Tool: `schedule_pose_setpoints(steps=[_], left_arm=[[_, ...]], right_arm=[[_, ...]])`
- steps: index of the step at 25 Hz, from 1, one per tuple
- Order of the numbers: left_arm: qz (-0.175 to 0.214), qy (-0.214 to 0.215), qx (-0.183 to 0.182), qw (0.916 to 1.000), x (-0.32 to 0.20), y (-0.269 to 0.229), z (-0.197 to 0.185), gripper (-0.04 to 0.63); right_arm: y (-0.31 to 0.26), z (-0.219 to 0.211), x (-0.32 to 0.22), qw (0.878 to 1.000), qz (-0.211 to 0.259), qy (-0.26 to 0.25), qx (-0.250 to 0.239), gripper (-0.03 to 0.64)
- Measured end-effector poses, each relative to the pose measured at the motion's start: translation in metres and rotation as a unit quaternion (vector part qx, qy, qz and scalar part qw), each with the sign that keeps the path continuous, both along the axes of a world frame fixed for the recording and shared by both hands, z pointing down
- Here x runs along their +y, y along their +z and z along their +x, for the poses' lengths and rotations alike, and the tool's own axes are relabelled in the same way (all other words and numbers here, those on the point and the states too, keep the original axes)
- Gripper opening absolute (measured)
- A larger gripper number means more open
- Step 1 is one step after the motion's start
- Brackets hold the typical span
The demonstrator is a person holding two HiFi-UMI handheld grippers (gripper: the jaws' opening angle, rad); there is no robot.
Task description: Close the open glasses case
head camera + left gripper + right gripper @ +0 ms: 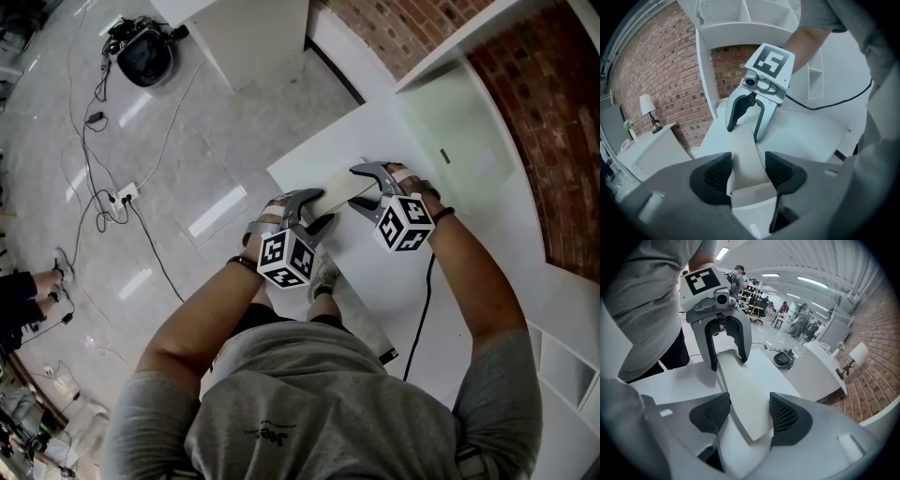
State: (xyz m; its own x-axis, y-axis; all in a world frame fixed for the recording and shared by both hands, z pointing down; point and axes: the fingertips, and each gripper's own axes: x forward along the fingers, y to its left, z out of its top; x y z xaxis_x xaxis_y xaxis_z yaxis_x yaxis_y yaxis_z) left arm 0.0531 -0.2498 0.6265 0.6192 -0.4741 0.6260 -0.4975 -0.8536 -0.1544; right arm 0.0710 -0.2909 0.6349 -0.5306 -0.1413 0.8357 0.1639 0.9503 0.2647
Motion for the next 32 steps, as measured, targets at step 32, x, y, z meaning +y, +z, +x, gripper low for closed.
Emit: schedule_pose_setpoints(steps=[32], left_arm=[[-0.019, -0.036, 0.163, 0.9858, -0.014, -0.138, -0.017, 0.185]], right_arm=[[-0.117, 0.019, 0.004, 0.949, -0.102, 0.224, -0.196, 0.29]])
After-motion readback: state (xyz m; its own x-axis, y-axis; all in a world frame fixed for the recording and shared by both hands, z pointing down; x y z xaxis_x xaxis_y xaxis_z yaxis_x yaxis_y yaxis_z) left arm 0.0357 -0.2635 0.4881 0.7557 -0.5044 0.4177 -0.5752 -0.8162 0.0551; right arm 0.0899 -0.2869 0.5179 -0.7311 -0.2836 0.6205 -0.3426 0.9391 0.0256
